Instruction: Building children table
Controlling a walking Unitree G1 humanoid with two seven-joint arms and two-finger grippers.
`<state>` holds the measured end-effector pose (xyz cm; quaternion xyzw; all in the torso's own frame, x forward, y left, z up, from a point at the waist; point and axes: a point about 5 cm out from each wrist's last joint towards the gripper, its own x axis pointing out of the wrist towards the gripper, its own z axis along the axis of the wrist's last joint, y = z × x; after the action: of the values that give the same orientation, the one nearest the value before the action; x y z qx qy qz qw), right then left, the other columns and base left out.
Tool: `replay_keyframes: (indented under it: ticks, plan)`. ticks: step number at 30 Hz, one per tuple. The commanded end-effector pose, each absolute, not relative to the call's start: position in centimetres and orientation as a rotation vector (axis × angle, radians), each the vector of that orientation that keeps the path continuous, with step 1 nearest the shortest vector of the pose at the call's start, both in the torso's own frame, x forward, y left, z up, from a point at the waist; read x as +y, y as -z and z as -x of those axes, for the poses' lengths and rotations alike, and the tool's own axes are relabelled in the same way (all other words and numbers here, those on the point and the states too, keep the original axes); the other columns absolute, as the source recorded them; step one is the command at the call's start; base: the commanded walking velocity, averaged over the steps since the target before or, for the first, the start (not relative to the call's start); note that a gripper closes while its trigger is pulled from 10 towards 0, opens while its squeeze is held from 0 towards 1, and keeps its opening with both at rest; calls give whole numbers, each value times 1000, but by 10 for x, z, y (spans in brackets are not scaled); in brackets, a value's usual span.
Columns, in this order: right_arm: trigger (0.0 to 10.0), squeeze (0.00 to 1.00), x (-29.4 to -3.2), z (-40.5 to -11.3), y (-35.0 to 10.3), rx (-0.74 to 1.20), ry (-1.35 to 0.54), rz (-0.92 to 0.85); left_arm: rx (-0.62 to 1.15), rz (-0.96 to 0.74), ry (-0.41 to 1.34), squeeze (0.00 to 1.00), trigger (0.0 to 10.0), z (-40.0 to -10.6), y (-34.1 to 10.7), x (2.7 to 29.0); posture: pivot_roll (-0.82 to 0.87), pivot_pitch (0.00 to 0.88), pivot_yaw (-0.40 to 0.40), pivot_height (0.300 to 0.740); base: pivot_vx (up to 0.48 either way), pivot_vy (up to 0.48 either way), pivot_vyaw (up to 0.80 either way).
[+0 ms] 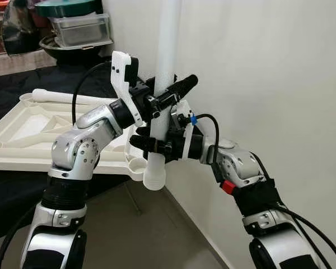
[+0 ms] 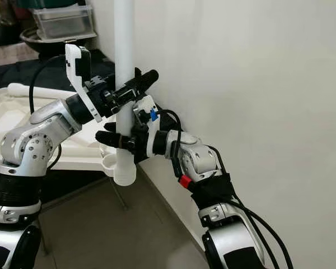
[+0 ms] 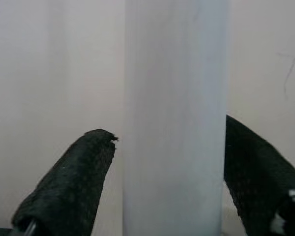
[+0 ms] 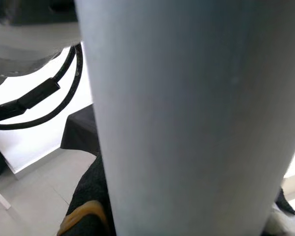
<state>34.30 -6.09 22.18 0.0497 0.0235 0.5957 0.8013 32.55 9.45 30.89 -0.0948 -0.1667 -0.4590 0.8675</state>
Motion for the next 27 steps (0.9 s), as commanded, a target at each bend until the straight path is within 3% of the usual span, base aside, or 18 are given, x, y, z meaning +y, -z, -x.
replay_keyframes:
  ticks: [1, 16, 27]
  plan:
    - [0, 0, -58, -343, -228, 22, -1294, -97, -335, 174, 947, 0, 10000, -328, -307, 93, 86, 15, -27, 740, 0, 0, 0]
    - [0, 0, -79, -362, -228, -11, -1102, -107, -502, 228, 711, 0, 10000, -330, -338, 132, 87, 0, -32, 740, 0, 0, 0]
    - [0, 0, -104, -392, -239, -66, -745, -182, -547, 217, 685, 0, 10000, -320, -345, 133, 88, 0, -36, 740, 0, 0, 0]
